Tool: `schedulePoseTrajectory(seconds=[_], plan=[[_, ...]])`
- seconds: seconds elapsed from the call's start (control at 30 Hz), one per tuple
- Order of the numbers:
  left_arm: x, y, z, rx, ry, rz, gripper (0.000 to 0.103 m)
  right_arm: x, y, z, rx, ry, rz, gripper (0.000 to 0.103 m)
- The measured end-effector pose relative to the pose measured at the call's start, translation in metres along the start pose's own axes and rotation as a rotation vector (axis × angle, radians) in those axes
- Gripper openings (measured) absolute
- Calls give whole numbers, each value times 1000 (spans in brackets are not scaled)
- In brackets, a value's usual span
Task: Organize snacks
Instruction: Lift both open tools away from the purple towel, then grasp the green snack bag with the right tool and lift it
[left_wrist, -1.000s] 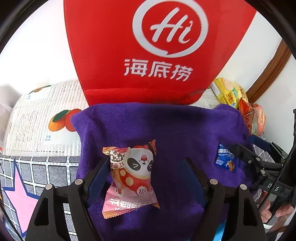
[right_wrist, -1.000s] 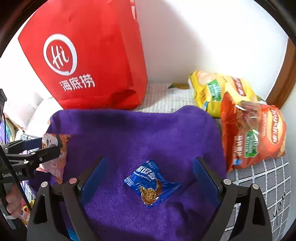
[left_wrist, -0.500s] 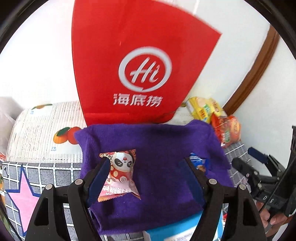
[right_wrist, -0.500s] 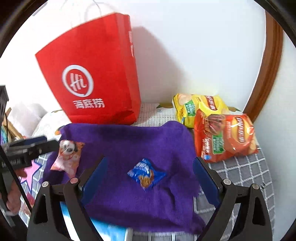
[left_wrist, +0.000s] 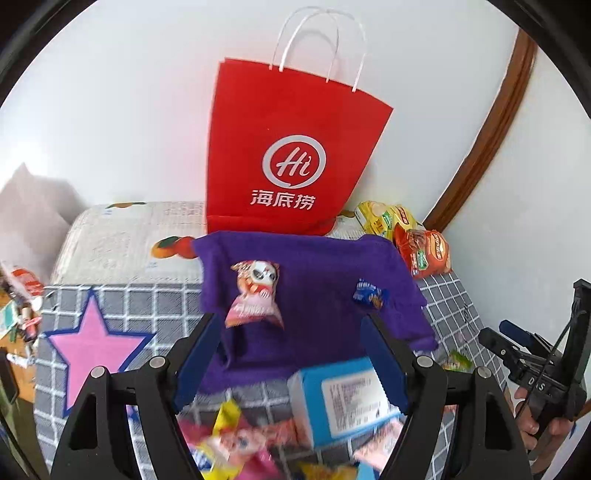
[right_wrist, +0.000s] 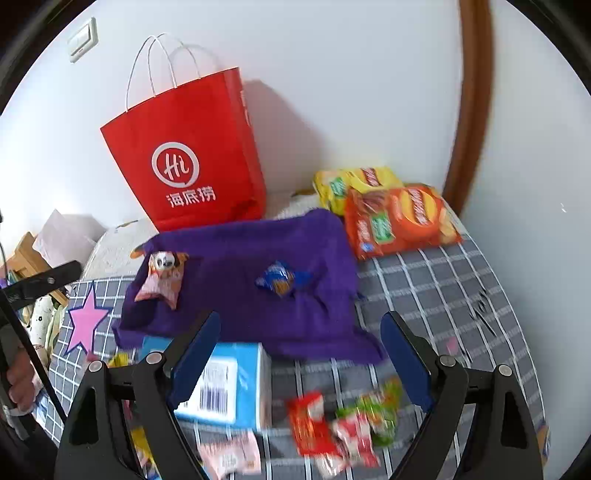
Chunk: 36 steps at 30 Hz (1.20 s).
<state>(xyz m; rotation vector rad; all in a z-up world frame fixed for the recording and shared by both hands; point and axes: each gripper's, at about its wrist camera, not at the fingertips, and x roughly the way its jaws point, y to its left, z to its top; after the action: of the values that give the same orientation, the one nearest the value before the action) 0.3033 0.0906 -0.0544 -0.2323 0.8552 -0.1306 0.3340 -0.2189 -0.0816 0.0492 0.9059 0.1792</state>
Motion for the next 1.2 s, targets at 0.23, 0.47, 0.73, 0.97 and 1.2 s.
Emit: schedulePoseTrajectory(seconds=[0.23,0.47,0.73,0.97,1.2], plan=[[-41,5,-40,15,-6,29,76,-35,-9,-43,60,-13,16,84],[-60,18,-76,-8,-6,42,76,-52,-10,-82,79,-22,17,84],[-68,29,-103,-28,-17,39,76,-49,-19,-112,22,-25,-60,75],[-67,45,-124,-76,-49,45,76,-33,-41,-139,41,-14,-67,61],[-64,56,-135,-86,-49,58,76,-18,-56,-155,32,7,-77,49]])
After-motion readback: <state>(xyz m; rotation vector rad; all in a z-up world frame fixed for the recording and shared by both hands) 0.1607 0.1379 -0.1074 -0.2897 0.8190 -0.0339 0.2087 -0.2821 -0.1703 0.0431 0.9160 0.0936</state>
